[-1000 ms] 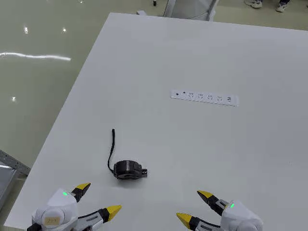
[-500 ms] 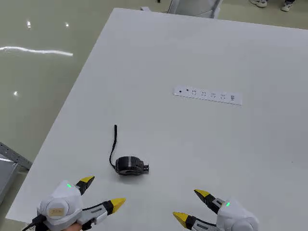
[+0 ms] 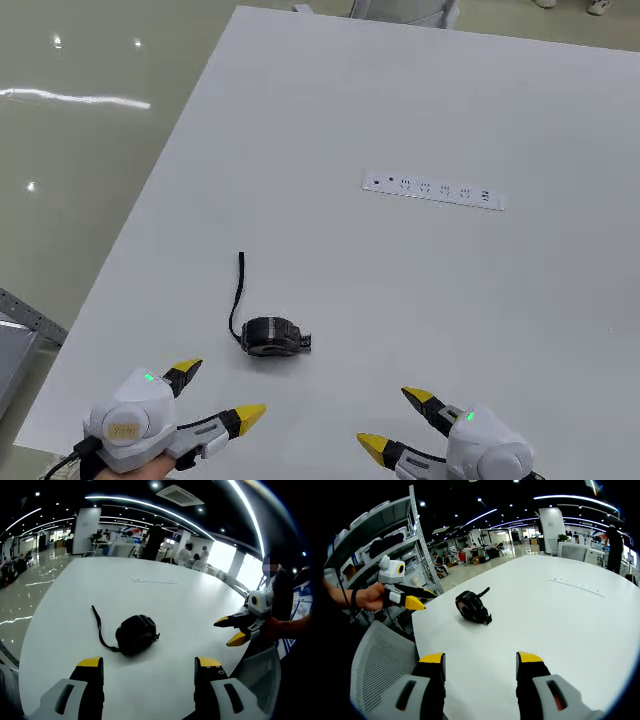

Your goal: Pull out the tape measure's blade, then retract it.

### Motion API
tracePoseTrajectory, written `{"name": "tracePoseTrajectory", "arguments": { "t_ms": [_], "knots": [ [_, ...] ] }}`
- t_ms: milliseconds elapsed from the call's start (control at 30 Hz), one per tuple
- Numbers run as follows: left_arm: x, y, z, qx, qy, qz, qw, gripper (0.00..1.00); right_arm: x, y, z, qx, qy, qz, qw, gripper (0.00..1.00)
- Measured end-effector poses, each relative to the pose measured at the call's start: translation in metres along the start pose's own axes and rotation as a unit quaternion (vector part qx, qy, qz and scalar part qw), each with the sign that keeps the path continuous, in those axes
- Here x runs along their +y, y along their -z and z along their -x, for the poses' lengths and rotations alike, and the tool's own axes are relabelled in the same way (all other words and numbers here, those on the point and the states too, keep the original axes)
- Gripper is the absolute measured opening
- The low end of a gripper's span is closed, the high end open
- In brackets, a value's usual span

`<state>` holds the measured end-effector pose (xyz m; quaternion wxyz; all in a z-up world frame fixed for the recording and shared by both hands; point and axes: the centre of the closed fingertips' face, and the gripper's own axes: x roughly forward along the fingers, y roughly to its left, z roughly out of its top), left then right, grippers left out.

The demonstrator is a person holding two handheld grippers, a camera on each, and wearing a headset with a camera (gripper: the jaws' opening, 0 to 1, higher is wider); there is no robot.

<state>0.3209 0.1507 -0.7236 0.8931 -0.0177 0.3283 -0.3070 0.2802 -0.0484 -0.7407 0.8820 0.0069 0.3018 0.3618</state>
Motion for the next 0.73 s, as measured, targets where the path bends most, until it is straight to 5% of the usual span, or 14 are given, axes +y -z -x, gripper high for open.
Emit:
{"name": "tracePoseTrajectory", "arguments": {
  "t_ms": [733],
  "knots": [
    [-0.0002,0.0079,0.0001,0.009,0.001,0.003,1.0,0.71,-0.0026,0.0047,-0.0006,-0.003,0.003,-0.02,0.9998,0.56]
  ]
}}
